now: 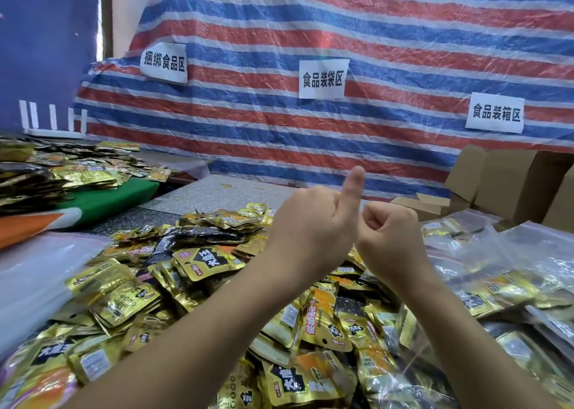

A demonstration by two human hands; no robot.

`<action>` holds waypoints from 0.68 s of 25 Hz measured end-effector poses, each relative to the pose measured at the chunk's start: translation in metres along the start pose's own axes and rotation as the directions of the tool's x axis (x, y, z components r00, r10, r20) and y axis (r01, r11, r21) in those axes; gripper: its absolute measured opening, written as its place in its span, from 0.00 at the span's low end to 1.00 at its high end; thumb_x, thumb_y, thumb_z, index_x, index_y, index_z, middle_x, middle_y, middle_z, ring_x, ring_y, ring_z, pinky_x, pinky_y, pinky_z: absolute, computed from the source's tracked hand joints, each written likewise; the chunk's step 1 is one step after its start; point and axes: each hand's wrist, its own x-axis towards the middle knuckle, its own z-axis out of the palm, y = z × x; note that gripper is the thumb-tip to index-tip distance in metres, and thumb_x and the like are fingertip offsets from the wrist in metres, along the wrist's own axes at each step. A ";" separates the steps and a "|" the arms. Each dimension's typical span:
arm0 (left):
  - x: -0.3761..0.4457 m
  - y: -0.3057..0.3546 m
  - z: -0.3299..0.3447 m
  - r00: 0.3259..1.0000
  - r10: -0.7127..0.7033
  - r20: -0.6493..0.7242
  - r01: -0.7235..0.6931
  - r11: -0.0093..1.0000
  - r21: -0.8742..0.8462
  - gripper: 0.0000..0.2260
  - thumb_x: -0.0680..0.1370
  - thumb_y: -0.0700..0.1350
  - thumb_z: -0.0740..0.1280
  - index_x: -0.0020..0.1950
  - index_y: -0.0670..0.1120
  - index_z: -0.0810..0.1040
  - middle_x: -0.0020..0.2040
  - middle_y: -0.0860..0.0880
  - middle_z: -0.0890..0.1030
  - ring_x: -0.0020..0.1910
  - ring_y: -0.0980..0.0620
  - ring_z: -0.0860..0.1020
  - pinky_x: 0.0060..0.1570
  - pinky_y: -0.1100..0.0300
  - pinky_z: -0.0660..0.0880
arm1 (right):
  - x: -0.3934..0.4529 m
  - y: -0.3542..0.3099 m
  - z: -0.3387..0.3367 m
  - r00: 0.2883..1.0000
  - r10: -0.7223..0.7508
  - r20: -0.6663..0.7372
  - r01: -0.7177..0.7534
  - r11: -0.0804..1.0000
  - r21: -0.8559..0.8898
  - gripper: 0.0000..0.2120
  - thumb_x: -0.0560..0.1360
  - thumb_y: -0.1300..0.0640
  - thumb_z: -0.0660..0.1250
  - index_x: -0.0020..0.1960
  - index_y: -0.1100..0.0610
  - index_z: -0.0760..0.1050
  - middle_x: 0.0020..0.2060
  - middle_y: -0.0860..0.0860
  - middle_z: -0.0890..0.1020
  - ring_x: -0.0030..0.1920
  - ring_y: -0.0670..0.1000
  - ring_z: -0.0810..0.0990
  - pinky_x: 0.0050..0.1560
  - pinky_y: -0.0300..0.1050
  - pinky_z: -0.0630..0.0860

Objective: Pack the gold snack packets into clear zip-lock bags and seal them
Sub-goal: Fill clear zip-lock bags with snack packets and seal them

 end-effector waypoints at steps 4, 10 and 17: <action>-0.004 -0.018 0.006 1.000 -0.020 -0.010 0.021 0.990 0.141 0.23 0.83 0.56 0.54 0.29 0.53 0.68 0.26 0.55 0.70 0.27 0.58 0.69 0.28 0.59 0.58 | -0.002 -0.009 0.004 0.995 -0.021 0.095 0.026 0.999 -0.042 0.21 0.77 0.60 0.66 0.27 0.61 0.70 0.21 0.54 0.72 0.23 0.52 0.66 0.25 0.53 0.66; 0.011 -0.127 -0.050 0.953 -0.255 -0.164 0.303 0.779 0.549 0.15 0.83 0.50 0.55 0.57 0.41 0.75 0.55 0.43 0.77 0.54 0.43 0.75 0.51 0.50 0.74 | -0.001 -0.012 -0.002 0.997 0.033 0.066 -0.032 0.999 -0.020 0.24 0.77 0.63 0.67 0.26 0.62 0.62 0.20 0.49 0.63 0.23 0.48 0.59 0.27 0.48 0.63; -0.027 -0.244 -0.150 0.517 -0.784 -0.344 0.667 0.116 0.736 0.29 0.79 0.57 0.60 0.71 0.37 0.66 0.70 0.36 0.69 0.67 0.37 0.70 0.65 0.47 0.70 | -0.002 -0.019 0.000 0.993 0.039 0.112 -0.040 0.999 0.008 0.23 0.78 0.61 0.66 0.28 0.66 0.64 0.21 0.55 0.65 0.24 0.48 0.60 0.27 0.50 0.65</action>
